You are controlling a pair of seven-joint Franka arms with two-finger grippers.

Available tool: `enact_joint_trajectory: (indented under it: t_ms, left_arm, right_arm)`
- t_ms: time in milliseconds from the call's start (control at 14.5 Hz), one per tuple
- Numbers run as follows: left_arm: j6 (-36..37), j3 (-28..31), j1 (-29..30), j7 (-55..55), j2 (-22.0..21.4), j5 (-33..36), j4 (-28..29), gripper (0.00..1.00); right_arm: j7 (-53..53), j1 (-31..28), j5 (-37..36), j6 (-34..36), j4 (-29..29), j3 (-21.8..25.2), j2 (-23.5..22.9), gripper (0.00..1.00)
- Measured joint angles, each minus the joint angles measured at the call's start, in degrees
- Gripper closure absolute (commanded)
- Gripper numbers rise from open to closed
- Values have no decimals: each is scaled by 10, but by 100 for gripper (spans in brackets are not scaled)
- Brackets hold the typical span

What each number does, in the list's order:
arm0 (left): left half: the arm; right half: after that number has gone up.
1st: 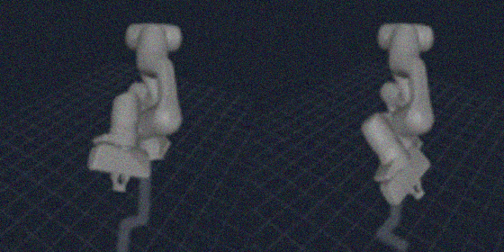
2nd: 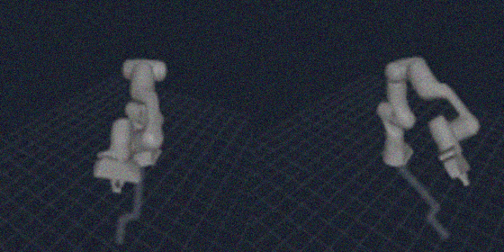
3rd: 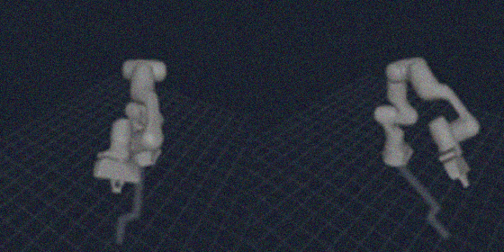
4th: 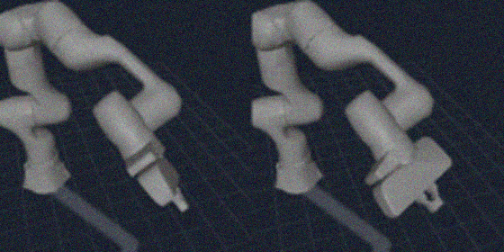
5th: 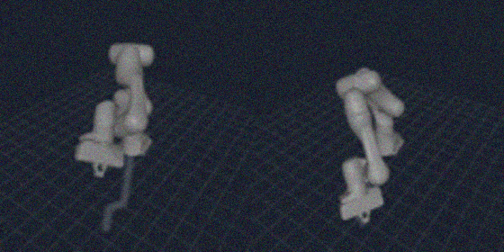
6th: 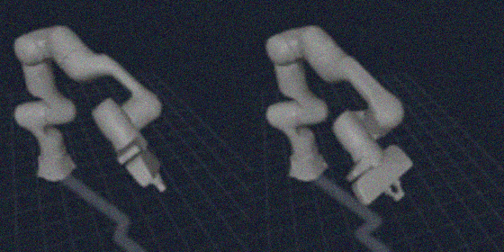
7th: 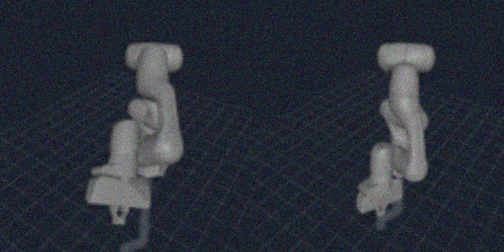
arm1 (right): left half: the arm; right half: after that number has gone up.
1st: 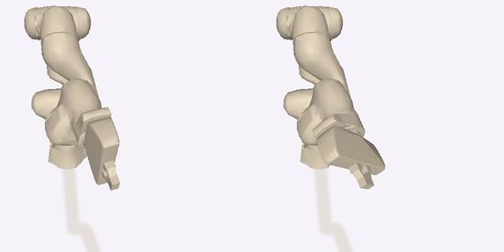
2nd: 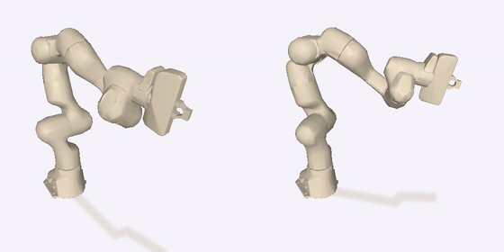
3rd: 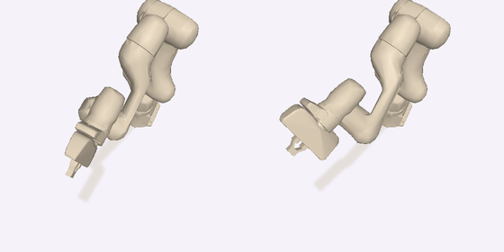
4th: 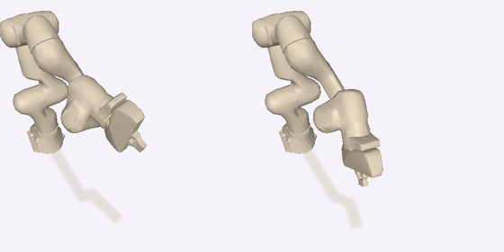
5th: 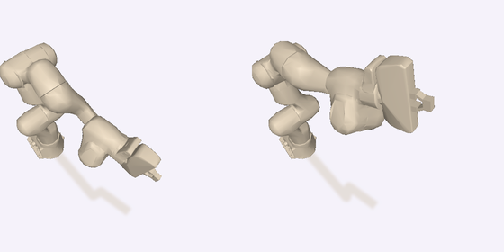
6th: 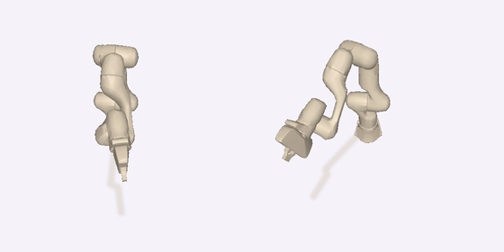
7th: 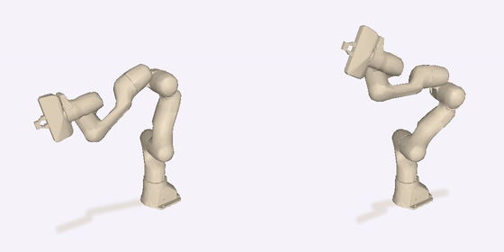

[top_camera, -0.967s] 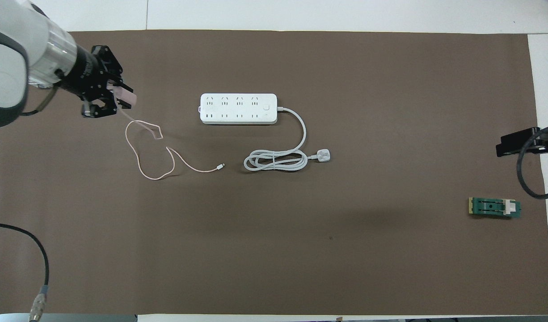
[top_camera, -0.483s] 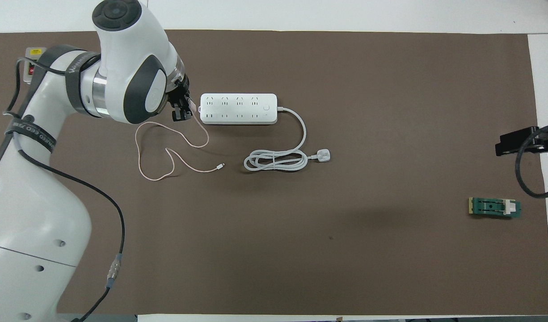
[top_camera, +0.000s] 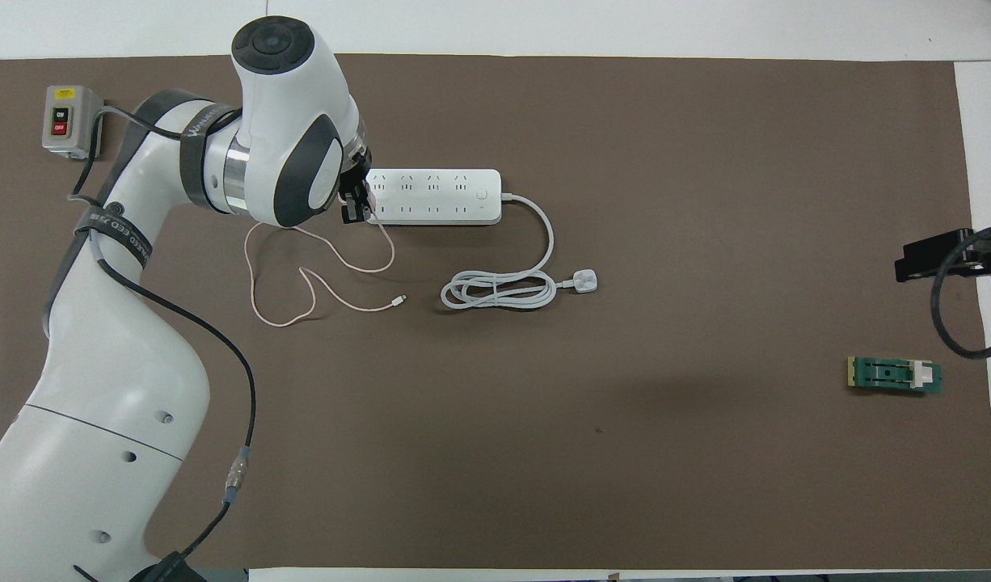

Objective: Plug charger into power strip
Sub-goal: 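Push the charger prongs into the strip socket with the left gripper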

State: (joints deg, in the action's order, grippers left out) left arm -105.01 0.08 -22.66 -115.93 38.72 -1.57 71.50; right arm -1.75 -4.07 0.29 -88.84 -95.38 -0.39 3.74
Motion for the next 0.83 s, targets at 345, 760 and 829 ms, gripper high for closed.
enact_joint_trajectory:
  t_ms: [345,760,829]
  left_arm:
    - [0,0,-1,-6,0,1,-1,100]
    - [0,0,-4,-7,0,1,-1,100]
    - [-1,-1,-6,-7,1,1,-1,100]
  right_arm:
    - [-2,0,0,0,0,0,0,0]
    - [-11,0,0,0,0,0,0,0]
    - [-11,0,0,0,0,0,0,0]
